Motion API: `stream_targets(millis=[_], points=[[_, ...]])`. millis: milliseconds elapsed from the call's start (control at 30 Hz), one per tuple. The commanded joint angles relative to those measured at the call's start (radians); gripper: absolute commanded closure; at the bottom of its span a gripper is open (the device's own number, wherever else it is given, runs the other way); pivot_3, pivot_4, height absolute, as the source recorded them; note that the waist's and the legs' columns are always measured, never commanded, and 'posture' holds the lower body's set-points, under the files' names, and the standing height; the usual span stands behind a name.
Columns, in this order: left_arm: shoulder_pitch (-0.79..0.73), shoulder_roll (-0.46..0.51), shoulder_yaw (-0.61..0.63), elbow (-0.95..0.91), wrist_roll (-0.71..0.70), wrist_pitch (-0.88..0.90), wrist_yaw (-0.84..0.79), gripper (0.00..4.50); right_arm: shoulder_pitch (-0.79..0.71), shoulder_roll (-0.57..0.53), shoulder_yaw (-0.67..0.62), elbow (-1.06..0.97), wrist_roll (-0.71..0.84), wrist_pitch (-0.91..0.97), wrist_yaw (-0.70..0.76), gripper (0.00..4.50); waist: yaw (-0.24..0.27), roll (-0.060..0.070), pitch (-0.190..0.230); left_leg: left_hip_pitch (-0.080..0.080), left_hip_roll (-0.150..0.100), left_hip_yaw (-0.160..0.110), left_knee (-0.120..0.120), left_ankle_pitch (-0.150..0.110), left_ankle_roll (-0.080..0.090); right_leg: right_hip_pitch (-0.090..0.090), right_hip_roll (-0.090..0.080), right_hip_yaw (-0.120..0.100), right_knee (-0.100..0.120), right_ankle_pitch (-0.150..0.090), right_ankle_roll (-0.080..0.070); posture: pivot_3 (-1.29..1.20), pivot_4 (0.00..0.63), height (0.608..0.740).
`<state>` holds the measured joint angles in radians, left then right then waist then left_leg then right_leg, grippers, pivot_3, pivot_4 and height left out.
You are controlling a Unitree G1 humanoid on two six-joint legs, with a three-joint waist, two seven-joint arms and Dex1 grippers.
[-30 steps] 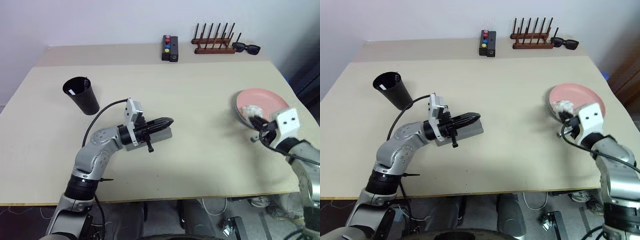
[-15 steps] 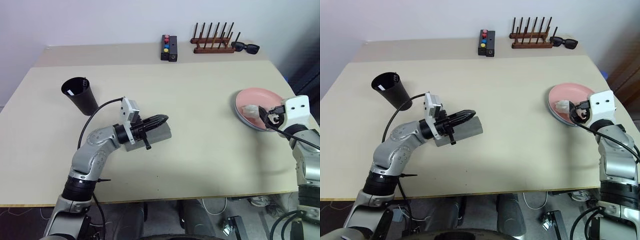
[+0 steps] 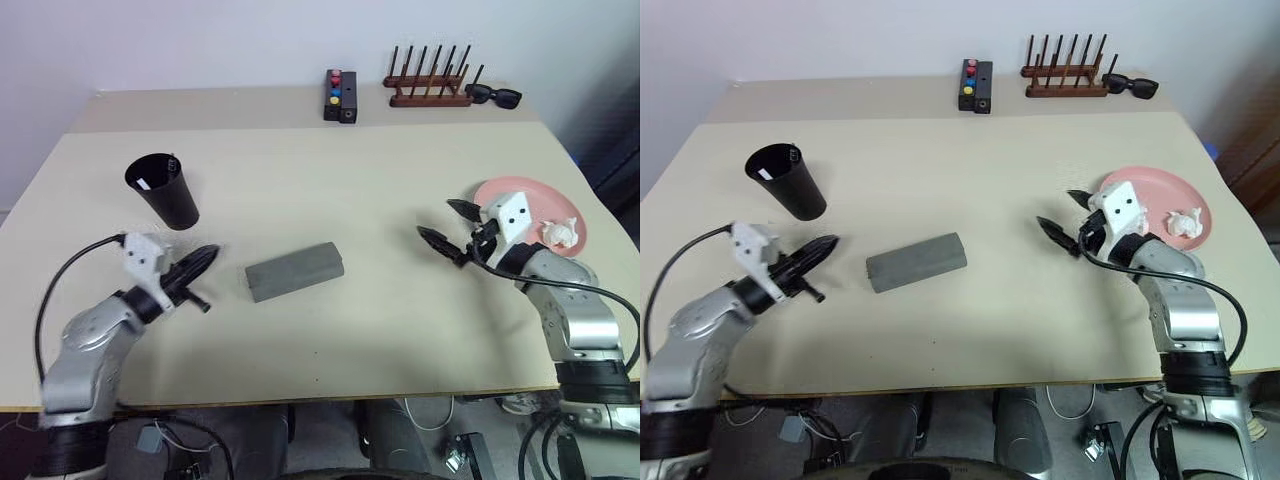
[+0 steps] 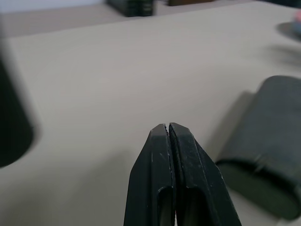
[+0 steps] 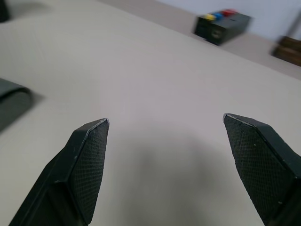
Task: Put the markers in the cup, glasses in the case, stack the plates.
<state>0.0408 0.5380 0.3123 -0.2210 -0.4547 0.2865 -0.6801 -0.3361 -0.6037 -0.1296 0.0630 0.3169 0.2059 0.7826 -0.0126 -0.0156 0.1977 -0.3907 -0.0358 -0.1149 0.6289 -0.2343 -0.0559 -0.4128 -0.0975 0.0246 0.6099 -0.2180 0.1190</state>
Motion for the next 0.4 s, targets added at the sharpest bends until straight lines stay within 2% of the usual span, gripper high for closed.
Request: stream_targets(millis=[33,400], points=[[0.046,0.018,0.069,-0.046,-0.001,-0.032,0.015,4.50,-0.042,-0.002,-0.003,0.046,0.002,-0.031,0.031,0.56,0.000,0.000,0.000,0.000,0.000,0.000,0.000,0.000,0.000,0.000,0.000,0.000,0.000,0.000,0.000,0.00,0.150,0.739],[0.046,0.009,0.087,-0.053,-0.006,-0.027,0.059,4.50,-0.176,0.002,0.020,0.252,-0.047,-0.136,0.066,0.56,-0.003,0.000,0.000,0.000,0.000,0.000,-0.001,0.000,0.000,-0.001,0.000,0.000,0.000,0.000,-0.001,0.00,0.150,0.739]])
